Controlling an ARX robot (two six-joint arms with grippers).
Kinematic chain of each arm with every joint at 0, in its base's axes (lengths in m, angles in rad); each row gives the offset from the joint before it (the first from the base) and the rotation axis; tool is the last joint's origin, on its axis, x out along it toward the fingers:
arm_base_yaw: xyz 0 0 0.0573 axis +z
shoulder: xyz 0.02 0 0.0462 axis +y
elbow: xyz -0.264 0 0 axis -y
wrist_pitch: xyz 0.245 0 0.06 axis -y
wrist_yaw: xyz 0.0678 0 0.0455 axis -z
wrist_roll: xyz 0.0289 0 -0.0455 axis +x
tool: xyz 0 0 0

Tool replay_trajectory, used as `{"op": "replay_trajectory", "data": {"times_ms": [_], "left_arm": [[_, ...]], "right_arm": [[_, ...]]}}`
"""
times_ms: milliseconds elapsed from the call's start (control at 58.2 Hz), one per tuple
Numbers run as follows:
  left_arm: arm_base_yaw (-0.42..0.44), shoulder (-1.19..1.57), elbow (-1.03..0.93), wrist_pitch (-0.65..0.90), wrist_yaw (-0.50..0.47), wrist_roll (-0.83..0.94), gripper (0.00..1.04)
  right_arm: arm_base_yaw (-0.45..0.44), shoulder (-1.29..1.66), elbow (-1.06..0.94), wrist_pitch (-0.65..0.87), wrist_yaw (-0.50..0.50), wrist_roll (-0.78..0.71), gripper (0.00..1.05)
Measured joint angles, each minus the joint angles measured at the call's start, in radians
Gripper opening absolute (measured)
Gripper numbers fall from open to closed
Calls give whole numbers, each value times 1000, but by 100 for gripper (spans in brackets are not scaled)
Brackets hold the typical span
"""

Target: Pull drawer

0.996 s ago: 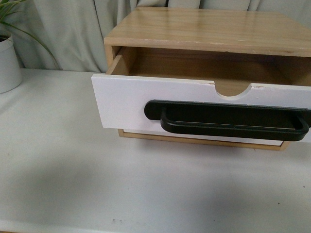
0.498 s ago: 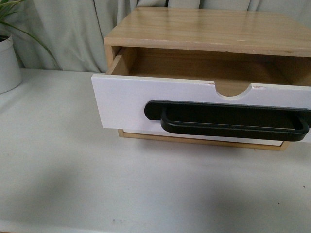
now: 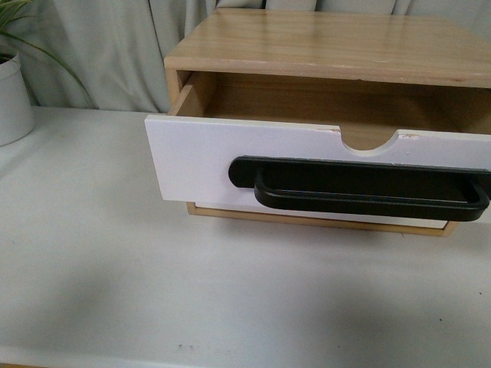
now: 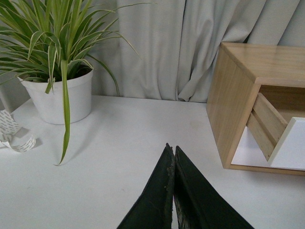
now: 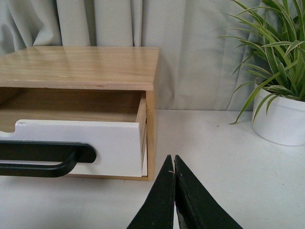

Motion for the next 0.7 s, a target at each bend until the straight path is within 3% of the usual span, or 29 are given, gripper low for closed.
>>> {"op": "replay_trajectory", "data": {"times_ms": [69, 584, 618, 704], "left_arm": [[0, -98, 0, -94, 0, 0, 4], [0, -113, 0, -101, 1, 0, 4], [0, -113, 0, -101, 1, 0, 5], [0, -113, 0, -101, 1, -2, 20]], "right_arm": [[0, 0, 0, 0, 0, 0, 1], [0, 0, 0, 0, 0, 0, 1], [0, 0, 0, 0, 0, 0, 4], [0, 0, 0, 0, 0, 0, 20]]}}
